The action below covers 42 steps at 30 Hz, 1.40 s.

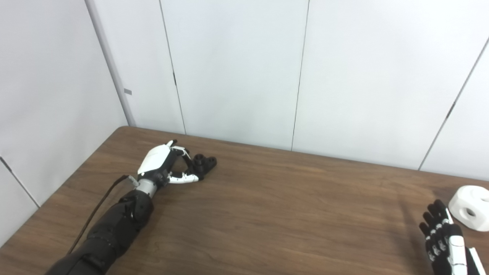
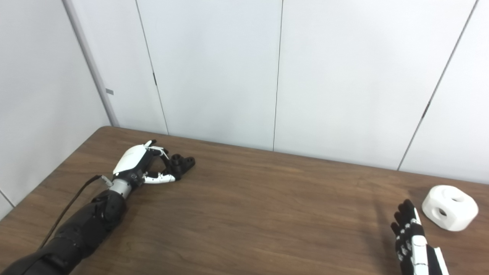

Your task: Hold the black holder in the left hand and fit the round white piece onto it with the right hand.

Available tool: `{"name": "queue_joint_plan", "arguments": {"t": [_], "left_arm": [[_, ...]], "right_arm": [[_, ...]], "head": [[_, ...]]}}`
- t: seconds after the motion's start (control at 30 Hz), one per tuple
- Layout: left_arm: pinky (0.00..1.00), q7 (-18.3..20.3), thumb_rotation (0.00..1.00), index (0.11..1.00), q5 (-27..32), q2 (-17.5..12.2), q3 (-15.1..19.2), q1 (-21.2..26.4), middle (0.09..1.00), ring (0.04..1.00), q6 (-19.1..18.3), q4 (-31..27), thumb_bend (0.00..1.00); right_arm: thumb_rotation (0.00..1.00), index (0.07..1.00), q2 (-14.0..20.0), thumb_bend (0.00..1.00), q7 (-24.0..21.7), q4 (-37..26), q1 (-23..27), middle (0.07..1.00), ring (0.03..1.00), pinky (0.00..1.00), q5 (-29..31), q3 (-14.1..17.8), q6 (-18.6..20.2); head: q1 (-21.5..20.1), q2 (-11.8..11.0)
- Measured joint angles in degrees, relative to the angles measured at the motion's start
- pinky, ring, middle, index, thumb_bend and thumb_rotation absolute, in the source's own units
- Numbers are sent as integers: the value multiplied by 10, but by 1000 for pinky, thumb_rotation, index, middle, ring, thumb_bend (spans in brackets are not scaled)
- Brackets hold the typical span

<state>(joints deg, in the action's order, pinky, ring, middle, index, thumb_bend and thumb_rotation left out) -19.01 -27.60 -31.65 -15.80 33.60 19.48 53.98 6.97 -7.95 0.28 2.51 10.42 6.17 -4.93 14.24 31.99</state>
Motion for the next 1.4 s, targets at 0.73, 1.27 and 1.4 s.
{"name": "queue_joint_plan", "arguments": {"t": [0.73, 1.27, 1.4], "left_arm": [[1000, 98, 52, 482, 1, 14, 5, -70, 884, 1000, -41, -191, 524], [1000, 179, 51, 482, 13, 36, 6, -139, 878, 1000, -53, -335, 524], [1000, 182, 51, 481, 12, 49, -1, -147, 878, 1000, -52, -351, 524]], "right_arm": [[1000, 1000, -2, 360, 5, -5, -3, 1000, 1000, 1000, -9, -3, 1], [1000, 1000, -7, 391, 12, -5, -2, 1000, 1000, 1000, -10, -3, 1], [1000, 1000, -8, 408, 12, -5, -2, 1000, 1000, 1000, -9, -3, 1]], "head": [[-14, 11], [-45, 15], [-54, 18]]}}
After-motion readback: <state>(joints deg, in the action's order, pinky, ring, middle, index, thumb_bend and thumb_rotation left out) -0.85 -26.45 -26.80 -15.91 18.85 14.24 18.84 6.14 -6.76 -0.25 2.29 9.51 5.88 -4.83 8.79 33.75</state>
